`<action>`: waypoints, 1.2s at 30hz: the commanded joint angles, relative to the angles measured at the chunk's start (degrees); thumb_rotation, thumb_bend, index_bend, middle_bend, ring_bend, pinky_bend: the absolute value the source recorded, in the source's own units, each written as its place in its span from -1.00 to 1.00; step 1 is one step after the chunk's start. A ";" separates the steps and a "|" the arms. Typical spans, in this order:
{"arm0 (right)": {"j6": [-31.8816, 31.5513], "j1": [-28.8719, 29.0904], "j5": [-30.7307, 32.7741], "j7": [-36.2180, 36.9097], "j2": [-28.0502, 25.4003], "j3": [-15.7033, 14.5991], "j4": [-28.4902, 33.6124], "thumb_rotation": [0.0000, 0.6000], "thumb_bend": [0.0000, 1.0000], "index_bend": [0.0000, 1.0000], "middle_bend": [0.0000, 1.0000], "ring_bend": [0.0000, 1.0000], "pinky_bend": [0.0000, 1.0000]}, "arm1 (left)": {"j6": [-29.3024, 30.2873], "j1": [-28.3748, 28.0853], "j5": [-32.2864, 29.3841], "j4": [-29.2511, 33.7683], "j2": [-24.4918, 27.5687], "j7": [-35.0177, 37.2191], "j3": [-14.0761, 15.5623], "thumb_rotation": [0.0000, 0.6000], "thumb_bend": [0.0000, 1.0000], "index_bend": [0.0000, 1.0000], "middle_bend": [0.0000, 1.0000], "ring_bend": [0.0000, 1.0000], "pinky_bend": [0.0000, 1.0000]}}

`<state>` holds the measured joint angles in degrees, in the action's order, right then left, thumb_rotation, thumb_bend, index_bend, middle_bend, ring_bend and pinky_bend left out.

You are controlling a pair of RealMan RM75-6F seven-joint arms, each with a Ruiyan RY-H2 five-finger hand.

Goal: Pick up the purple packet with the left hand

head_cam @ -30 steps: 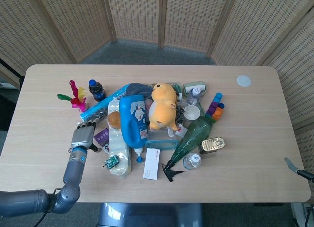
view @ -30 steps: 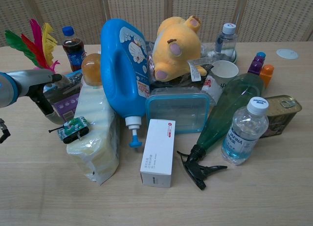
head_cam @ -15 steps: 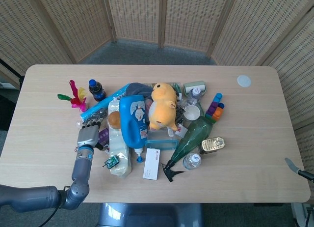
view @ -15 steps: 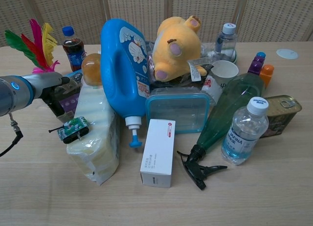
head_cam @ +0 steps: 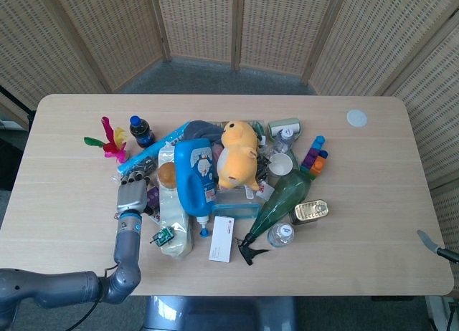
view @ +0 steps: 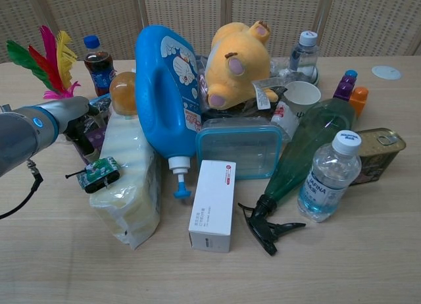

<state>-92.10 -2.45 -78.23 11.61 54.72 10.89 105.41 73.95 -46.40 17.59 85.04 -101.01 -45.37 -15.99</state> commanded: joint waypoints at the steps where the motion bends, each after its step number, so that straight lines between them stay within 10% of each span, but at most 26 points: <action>1: 0.13 0.00 0.02 0.35 -0.10 -0.02 -0.04 0.64 -1.00 -1.00 -1.00 -1.00 -1.00 | 0.69 0.09 0.80 -0.62 -0.61 -0.24 -0.02 1.00 -0.74 -0.24 -0.58 -0.99 -1.00; 11: 0.22 -0.02 0.01 0.66 -0.25 -0.09 0.02 0.64 -1.00 -1.00 -1.00 -1.00 -1.00 | 2.71 1.55 5.14 -1.37 -1.21 0.77 -0.39 1.00 -0.66 0.31 0.05 -0.36 -0.35; 36: -0.18 0.08 -0.87 -1.60 0.23 -0.64 0.64 0.64 -1.00 -1.00 -1.00 -1.00 -1.00 | 6.31 4.37 10.40 25.84 25.35 -5.52 -4.88 1.00 -0.64 0.29 0.05 -0.34 -0.25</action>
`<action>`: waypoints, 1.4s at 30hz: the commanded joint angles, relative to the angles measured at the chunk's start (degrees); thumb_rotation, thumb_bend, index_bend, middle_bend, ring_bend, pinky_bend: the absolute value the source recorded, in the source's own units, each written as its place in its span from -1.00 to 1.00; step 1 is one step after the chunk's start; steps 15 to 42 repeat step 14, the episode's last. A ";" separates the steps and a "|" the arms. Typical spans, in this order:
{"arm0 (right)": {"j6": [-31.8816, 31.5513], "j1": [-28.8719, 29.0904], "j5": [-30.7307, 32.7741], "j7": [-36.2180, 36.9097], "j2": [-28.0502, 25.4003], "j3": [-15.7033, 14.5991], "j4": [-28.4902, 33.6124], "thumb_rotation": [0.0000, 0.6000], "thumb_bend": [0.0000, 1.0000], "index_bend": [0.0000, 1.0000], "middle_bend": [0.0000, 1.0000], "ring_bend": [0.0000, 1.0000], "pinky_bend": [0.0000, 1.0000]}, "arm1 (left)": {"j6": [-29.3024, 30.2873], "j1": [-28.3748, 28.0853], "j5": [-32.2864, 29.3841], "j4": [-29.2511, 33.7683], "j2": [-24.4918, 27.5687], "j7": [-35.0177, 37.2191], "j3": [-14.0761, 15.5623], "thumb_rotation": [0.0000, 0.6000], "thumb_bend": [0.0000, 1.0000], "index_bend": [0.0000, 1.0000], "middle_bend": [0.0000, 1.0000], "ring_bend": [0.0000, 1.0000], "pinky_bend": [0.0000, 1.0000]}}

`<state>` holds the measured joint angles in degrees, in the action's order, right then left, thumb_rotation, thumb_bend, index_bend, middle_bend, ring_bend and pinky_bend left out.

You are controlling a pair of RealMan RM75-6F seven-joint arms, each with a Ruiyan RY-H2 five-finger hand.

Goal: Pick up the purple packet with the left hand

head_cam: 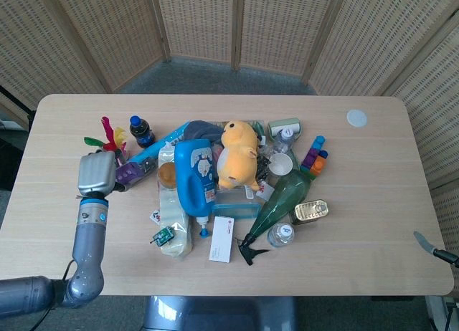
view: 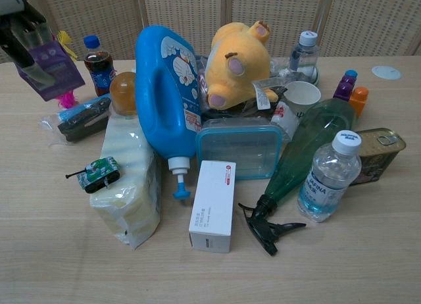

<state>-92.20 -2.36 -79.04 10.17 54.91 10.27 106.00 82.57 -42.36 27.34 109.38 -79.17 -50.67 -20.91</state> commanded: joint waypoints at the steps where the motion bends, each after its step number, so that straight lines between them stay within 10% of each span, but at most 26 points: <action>1: -0.15 -0.03 -0.05 -0.25 0.07 -0.03 0.07 0.64 -1.00 -1.00 -1.00 -1.00 -1.00 | -3.29 0.57 0.99 1.84 4.82 0.04 0.37 1.00 -0.64 0.29 0.05 -0.34 -0.25; 14: -0.32 0.00 -0.23 -1.24 0.28 -0.19 0.32 0.65 -1.00 -1.00 -1.00 -1.00 -1.00 | -9.26 4.20 6.83 7.65 23.06 4.11 3.78 1.00 -0.62 0.29 0.04 -0.34 -0.26; 42: -0.32 0.00 -0.23 -1.24 0.28 -0.19 0.32 0.65 -1.00 -1.00 -1.00 -1.00 -1.00 | -9.26 4.20 6.83 7.65 23.06 4.11 3.78 1.00 -0.62 0.29 0.04 -0.34 -0.26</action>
